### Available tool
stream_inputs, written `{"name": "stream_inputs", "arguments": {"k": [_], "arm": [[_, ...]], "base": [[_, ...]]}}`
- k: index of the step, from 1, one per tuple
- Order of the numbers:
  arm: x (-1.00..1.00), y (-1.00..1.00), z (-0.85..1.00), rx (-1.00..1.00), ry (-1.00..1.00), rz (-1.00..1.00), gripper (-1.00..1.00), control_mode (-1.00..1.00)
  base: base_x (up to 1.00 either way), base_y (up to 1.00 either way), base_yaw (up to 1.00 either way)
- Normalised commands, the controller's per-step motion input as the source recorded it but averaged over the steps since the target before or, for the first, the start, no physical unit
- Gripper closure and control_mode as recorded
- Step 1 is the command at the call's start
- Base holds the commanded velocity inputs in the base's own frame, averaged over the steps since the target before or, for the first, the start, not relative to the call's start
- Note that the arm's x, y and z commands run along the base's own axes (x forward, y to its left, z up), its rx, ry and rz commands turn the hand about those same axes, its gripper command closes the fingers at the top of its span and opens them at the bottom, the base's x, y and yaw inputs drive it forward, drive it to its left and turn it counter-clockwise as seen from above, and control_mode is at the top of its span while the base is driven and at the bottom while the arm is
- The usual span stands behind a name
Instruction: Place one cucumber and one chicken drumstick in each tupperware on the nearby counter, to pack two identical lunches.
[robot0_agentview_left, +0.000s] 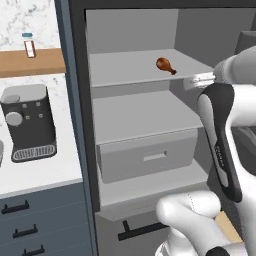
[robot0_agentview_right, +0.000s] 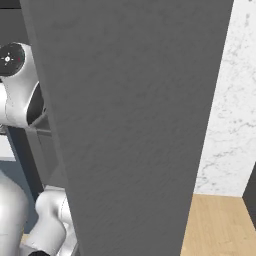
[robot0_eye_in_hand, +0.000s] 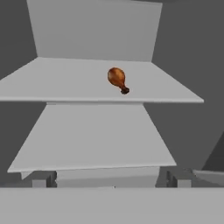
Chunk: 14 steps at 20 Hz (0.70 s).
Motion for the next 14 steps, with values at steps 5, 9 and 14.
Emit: {"name": "stream_inputs", "arguments": {"k": [5, 9, 14], "arm": [[0.85, -0.15, 0.00, 0.00, 0.03, 0.00, -1.00, -1.00], [0.83, 0.00, -0.03, 0.00, 0.02, 0.00, -1.00, -1.00], [0.81, 0.00, -0.10, 0.00, 0.04, 0.00, -1.00, -1.00]], "base": [[0.00, 0.00, 0.00], [0.00, 0.00, 0.00], [0.00, 0.00, 0.00]]}}
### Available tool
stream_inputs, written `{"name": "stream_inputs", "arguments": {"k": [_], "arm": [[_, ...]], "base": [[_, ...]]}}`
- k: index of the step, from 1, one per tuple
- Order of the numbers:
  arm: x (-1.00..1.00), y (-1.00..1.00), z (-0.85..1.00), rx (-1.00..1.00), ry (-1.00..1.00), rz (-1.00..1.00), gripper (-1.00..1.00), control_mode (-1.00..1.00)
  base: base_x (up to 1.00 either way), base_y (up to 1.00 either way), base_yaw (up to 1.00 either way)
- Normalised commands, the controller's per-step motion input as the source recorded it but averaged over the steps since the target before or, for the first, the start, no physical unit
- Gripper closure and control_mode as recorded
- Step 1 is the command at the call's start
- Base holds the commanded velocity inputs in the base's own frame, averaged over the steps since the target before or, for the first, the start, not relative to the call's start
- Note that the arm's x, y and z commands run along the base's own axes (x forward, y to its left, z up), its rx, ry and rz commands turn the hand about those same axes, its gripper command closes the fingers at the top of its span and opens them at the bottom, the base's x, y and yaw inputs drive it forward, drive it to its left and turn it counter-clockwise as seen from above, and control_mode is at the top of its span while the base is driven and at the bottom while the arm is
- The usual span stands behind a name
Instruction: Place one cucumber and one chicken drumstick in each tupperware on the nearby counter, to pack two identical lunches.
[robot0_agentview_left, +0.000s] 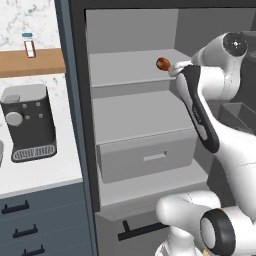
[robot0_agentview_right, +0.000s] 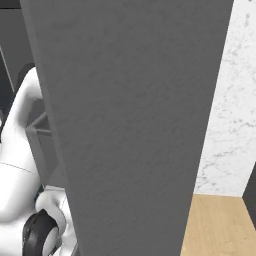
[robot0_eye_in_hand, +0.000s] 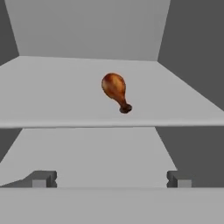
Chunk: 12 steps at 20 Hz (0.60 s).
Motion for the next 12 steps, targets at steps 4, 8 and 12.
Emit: {"name": "stream_inputs", "arguments": {"k": [4, 8, 12], "arm": [[0.79, 0.00, -0.17, 0.00, 0.12, 0.01, -1.00, -1.00], [0.74, -0.02, -0.20, 0.00, 0.14, 0.05, -1.00, -1.00], [0.67, -0.09, -0.10, 0.00, 0.06, 0.05, -1.00, -1.00]], "base": [[0.00, 0.00, 0.00], [0.00, 0.00, 0.00], [0.00, 0.00, 0.00]]}}
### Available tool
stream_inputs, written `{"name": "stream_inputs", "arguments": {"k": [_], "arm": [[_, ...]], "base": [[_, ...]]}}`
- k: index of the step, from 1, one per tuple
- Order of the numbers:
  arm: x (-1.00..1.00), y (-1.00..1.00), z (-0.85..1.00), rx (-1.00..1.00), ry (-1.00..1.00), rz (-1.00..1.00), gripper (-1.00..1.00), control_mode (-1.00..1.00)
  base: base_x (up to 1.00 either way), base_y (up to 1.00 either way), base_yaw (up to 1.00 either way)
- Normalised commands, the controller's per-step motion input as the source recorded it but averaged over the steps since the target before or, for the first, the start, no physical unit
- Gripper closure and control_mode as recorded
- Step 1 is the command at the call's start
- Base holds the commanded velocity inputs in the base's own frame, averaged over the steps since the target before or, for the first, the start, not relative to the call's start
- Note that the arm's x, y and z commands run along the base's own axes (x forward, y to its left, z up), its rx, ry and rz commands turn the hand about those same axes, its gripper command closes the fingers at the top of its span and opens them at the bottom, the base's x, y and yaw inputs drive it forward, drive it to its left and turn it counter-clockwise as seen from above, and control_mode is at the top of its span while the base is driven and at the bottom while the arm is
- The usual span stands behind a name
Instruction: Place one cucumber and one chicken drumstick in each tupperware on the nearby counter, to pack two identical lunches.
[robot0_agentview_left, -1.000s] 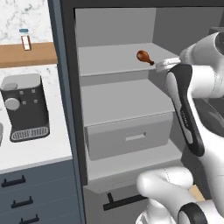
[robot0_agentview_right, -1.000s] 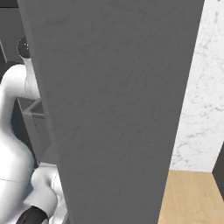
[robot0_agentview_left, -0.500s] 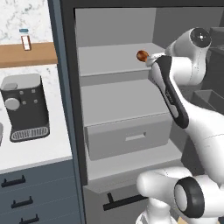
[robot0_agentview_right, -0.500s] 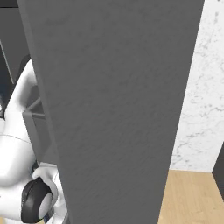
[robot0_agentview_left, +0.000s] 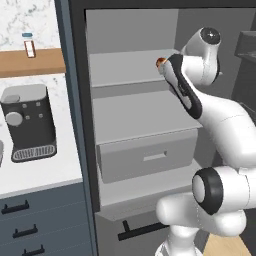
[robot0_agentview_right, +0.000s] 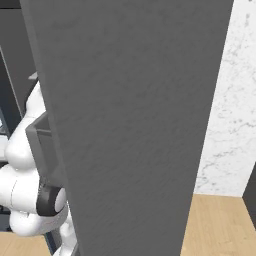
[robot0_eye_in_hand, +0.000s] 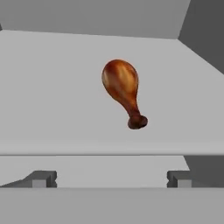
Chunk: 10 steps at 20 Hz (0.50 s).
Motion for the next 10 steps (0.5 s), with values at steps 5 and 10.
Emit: {"name": "stream_inputs", "arguments": {"k": [5, 10], "arm": [[0.58, -0.11, -0.15, 0.00, 0.00, 0.04, -1.00, -1.00], [0.55, 0.00, -0.53, -0.02, -0.05, 0.04, -1.00, -1.00]], "base": [[0.00, 0.00, 0.00], [0.00, 0.00, 0.00]]}}
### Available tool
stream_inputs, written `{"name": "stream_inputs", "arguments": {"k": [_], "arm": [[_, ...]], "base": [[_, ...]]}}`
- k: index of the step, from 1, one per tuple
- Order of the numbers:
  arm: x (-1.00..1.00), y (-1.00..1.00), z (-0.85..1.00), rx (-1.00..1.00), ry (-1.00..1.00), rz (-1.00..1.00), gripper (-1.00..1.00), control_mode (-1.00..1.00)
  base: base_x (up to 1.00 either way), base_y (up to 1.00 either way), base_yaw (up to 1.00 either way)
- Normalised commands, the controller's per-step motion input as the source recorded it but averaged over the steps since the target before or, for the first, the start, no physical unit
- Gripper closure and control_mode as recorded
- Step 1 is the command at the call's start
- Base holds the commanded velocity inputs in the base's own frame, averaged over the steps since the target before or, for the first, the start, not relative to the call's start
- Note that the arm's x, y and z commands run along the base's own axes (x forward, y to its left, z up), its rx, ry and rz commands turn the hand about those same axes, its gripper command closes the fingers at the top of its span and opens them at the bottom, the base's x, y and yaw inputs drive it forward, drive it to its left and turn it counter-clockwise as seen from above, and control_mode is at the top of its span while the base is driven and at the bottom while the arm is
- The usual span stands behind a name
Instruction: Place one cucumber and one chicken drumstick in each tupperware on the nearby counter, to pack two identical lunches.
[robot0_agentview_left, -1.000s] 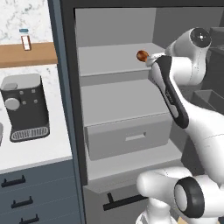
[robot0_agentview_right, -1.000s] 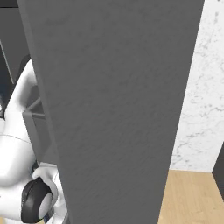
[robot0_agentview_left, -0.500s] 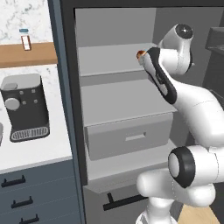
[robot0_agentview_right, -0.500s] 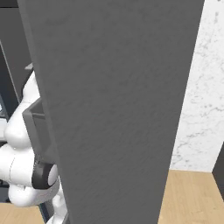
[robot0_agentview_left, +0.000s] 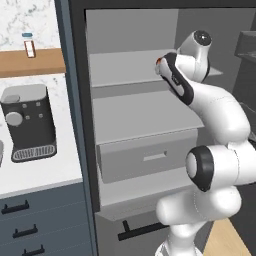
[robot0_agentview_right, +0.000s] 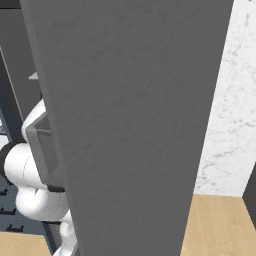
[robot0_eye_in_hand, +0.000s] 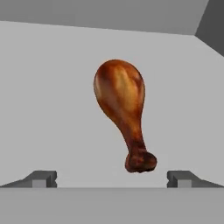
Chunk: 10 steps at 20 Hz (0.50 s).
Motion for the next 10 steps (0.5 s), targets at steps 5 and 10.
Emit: {"name": "stream_inputs", "arguments": {"k": [5, 10], "arm": [[0.67, 0.00, -0.46, 0.00, -0.10, 0.05, -1.00, -1.00], [0.64, 0.00, -0.27, 0.00, -0.01, 0.04, -1.00, -1.00]], "base": [[0.00, 0.00, 0.00], [0.00, 0.00, 0.00]]}}
